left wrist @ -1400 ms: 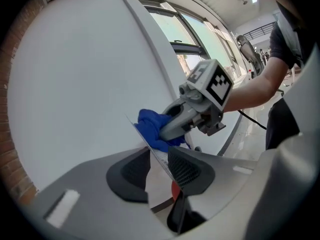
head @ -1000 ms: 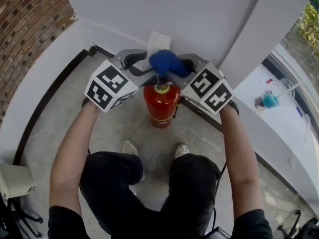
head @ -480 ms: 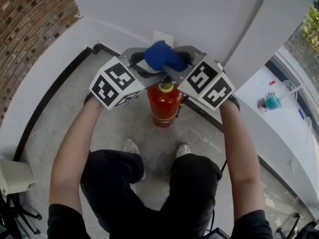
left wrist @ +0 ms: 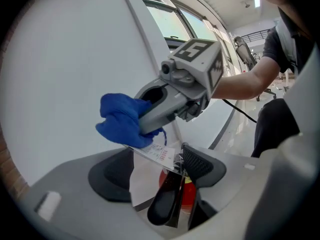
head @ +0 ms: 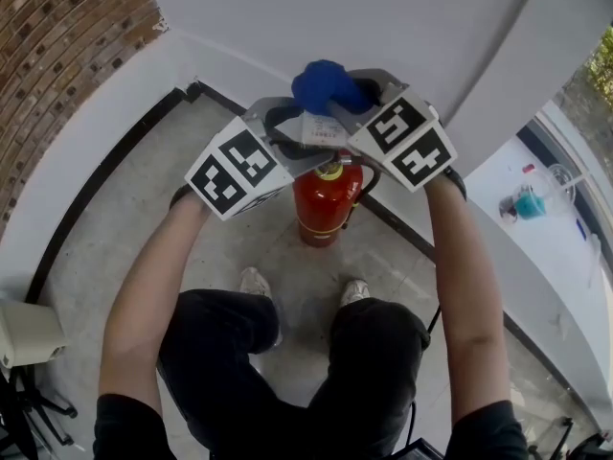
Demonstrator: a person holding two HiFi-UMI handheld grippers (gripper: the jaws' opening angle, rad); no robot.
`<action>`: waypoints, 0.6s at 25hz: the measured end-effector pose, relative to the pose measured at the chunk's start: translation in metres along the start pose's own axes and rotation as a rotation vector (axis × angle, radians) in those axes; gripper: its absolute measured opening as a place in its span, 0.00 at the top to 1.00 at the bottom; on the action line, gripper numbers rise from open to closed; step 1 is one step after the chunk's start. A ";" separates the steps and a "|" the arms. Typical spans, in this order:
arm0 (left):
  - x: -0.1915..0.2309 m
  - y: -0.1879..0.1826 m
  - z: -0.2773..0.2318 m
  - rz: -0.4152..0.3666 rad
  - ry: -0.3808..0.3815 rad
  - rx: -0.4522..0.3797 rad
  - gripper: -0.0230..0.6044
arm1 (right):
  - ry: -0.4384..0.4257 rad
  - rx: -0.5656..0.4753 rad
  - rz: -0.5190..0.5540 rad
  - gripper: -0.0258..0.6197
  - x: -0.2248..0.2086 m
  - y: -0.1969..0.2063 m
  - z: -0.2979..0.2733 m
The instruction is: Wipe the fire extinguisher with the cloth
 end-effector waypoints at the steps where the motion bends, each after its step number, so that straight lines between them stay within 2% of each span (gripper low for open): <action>1: -0.001 0.000 0.000 -0.007 0.000 0.000 0.48 | 0.036 0.008 -0.021 0.84 -0.006 0.002 -0.001; 5: -0.004 -0.001 0.002 -0.009 -0.012 0.010 0.48 | 0.130 0.054 -0.104 0.84 -0.009 0.019 0.012; 8: -0.002 0.000 0.009 0.016 -0.041 0.016 0.48 | 0.146 0.055 -0.153 0.84 0.002 0.023 0.035; 11: 0.001 0.004 0.019 0.073 -0.069 0.023 0.48 | 0.094 0.066 -0.156 0.84 0.027 0.025 0.053; 15: 0.001 0.012 0.034 0.131 -0.089 0.039 0.48 | -0.019 0.173 -0.132 0.84 0.064 0.038 0.053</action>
Point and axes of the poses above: the fingertips, and each gripper's own axes: z backward along the fingers, x to its left, y out of its underside, the point moved 7 cm from there along z, backward along the fingers, and after that the axes turned 6 degrees about -x, right-handed, at the moved point
